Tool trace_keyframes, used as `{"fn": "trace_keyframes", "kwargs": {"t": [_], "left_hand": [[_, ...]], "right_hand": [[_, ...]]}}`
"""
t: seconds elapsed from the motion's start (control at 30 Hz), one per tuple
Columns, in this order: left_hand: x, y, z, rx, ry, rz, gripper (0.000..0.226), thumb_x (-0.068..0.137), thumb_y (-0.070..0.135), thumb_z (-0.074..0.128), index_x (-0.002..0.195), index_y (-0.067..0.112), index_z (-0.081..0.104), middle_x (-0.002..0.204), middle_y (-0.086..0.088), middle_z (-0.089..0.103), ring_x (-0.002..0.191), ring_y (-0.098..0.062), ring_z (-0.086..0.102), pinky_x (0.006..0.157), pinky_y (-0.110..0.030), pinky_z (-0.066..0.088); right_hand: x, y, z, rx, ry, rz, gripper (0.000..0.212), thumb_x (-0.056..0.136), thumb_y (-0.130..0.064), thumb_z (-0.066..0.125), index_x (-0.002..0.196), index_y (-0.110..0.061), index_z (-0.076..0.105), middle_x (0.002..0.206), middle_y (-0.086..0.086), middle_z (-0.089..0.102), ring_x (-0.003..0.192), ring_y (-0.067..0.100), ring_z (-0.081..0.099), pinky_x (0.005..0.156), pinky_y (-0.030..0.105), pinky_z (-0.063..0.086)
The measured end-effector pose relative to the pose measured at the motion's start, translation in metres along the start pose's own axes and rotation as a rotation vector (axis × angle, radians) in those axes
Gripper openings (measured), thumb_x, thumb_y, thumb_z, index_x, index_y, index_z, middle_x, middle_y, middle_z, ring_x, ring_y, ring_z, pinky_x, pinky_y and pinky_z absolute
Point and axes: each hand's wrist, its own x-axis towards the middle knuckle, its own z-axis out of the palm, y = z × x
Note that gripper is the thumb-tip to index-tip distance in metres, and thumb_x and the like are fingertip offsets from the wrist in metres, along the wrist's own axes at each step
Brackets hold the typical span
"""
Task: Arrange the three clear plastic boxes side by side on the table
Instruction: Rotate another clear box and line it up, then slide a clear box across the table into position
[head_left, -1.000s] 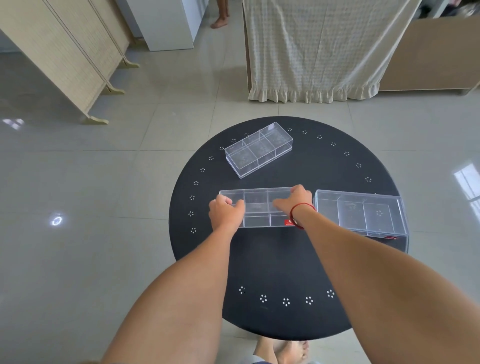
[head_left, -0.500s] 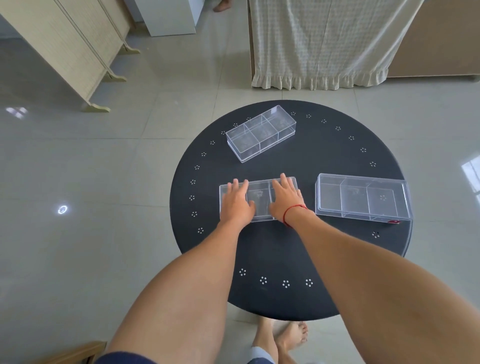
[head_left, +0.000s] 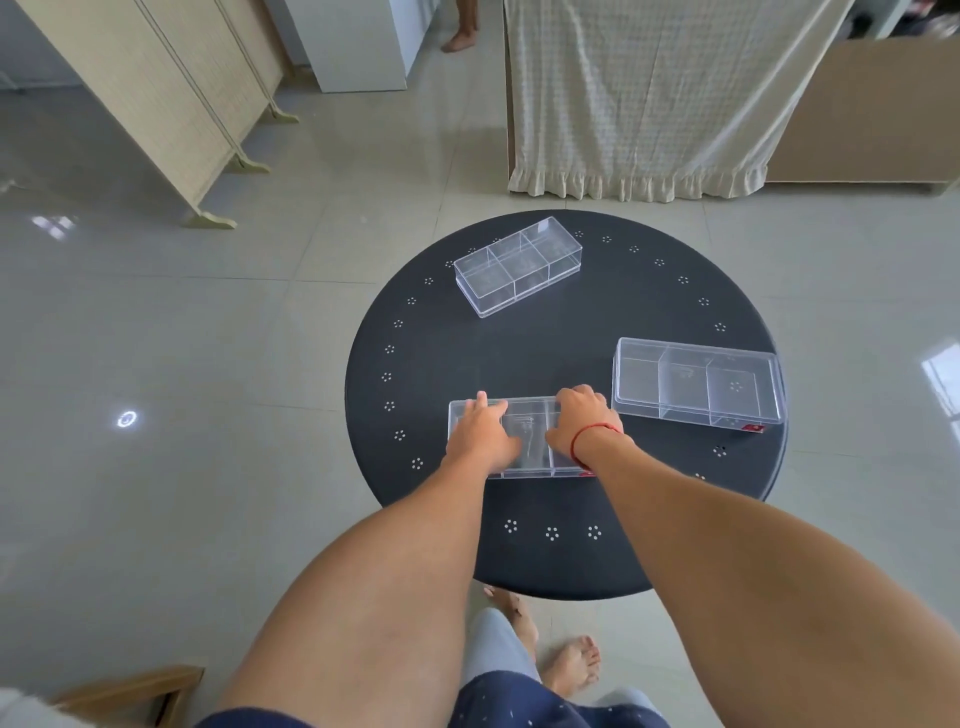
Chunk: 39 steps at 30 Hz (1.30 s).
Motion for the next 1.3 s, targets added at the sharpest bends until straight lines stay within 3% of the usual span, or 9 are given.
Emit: {"fn": "trace_keyframes", "kwargs": {"t": [0.1, 0.3, 0.43, 0.67, 0.83, 0.93, 1.17, 1.23, 1.3], "left_hand": [[-0.002, 0.005, -0.008, 0.024, 0.006, 0.009, 0.067, 0.094, 0.030, 0.053, 0.154, 0.022, 0.024, 0.165, 0.002, 0.002, 0.153, -0.018, 0.002, 0.112, -0.044, 0.031], [0.010, 0.030, -0.033, 0.040, 0.075, 0.014, 0.065, 0.095, 0.036, 0.048, 0.153, 0.018, 0.024, 0.165, -0.001, 0.007, 0.149, -0.029, 0.018, 0.115, -0.045, 0.028], [0.023, 0.047, -0.052, 0.055, 0.122, 0.061, 0.061, 0.098, 0.031, 0.045, 0.153, 0.014, 0.023, 0.165, -0.005, 0.006, 0.152, -0.025, 0.009, 0.117, -0.043, 0.021], [0.079, 0.059, -0.086, 0.049, 0.156, 0.090, 0.062, 0.098, 0.031, 0.046, 0.153, 0.014, 0.024, 0.164, -0.006, 0.008, 0.151, -0.026, 0.011, 0.119, -0.045, 0.021], [0.136, 0.060, -0.108, -0.024, 0.167, 0.044, 0.058, 0.099, 0.036, 0.044, 0.151, 0.016, 0.029, 0.163, -0.009, 0.006, 0.150, -0.027, 0.013, 0.116, -0.044, 0.025], [0.174, 0.057, -0.115, -0.067, 0.171, -0.007, 0.063, 0.100, 0.039, 0.041, 0.154, 0.016, 0.019, 0.164, -0.013, -0.007, 0.152, -0.026, -0.002, 0.120, -0.044, 0.021], [0.230, 0.050, -0.109, -0.007, 0.213, 0.014, 0.067, 0.101, 0.041, 0.035, 0.156, 0.017, 0.004, 0.163, -0.012, -0.017, 0.152, -0.026, -0.013, 0.123, -0.043, 0.010], [0.236, 0.052, -0.104, -0.065, 0.261, 0.030, 0.065, 0.101, 0.039, 0.037, 0.155, 0.017, 0.010, 0.164, -0.009, -0.012, 0.152, -0.022, -0.013, 0.123, -0.043, 0.013], [0.239, 0.058, -0.104, -0.168, 0.325, 0.024, 0.056, 0.101, 0.035, 0.039, 0.151, 0.016, 0.023, 0.165, -0.006, -0.003, 0.152, -0.019, -0.007, 0.120, -0.042, 0.023]], "right_hand": [[-0.003, -0.001, -0.002, 0.013, -0.041, 0.003, 0.045, 0.086, -0.018, 0.059, 0.130, -0.012, 0.051, 0.133, 0.009, 0.051, 0.122, 0.029, 0.049, 0.100, 0.043, 0.048], [0.009, -0.002, -0.027, 0.122, -0.042, -0.013, 0.060, 0.088, -0.022, 0.063, 0.143, -0.010, 0.040, 0.147, 0.009, 0.041, 0.134, 0.031, 0.043, 0.109, 0.046, 0.040], [0.027, -0.005, -0.056, 0.131, 0.007, -0.020, 0.063, 0.090, -0.025, 0.062, 0.145, -0.009, 0.037, 0.158, 0.011, 0.027, 0.138, 0.034, 0.038, 0.110, 0.047, 0.039], [0.084, -0.017, -0.098, 0.145, 0.064, -0.025, 0.062, 0.092, -0.026, 0.059, 0.147, -0.010, 0.034, 0.163, 0.009, 0.015, 0.143, 0.035, 0.032, 0.112, 0.050, 0.034], [0.143, -0.033, -0.113, 0.140, 0.054, -0.027, 0.052, 0.089, -0.024, 0.059, 0.137, -0.010, 0.043, 0.155, 0.008, 0.028, 0.134, 0.035, 0.040, 0.106, 0.049, 0.039], [0.181, -0.042, -0.115, 0.139, 0.040, -0.020, 0.049, 0.090, -0.024, 0.056, 0.135, -0.011, 0.043, 0.155, 0.009, 0.027, 0.134, 0.035, 0.040, 0.105, 0.050, 0.040], [0.234, -0.046, -0.104, 0.094, -0.001, -0.041, 0.064, 0.096, -0.028, 0.047, 0.154, -0.020, 0.020, 0.165, 0.008, -0.003, 0.152, 0.028, 0.004, 0.115, 0.049, 0.028], [0.236, -0.042, -0.100, 0.065, 0.051, -0.041, 0.056, 0.098, -0.031, 0.042, 0.152, -0.023, 0.028, 0.164, 0.009, 0.007, 0.152, 0.028, 0.009, 0.115, 0.047, 0.027], [0.236, -0.038, -0.101, 0.049, 0.210, -0.009, 0.041, 0.099, -0.032, 0.039, 0.135, -0.019, 0.053, 0.149, 0.013, 0.038, 0.138, 0.030, 0.035, 0.107, 0.042, 0.034]]}}
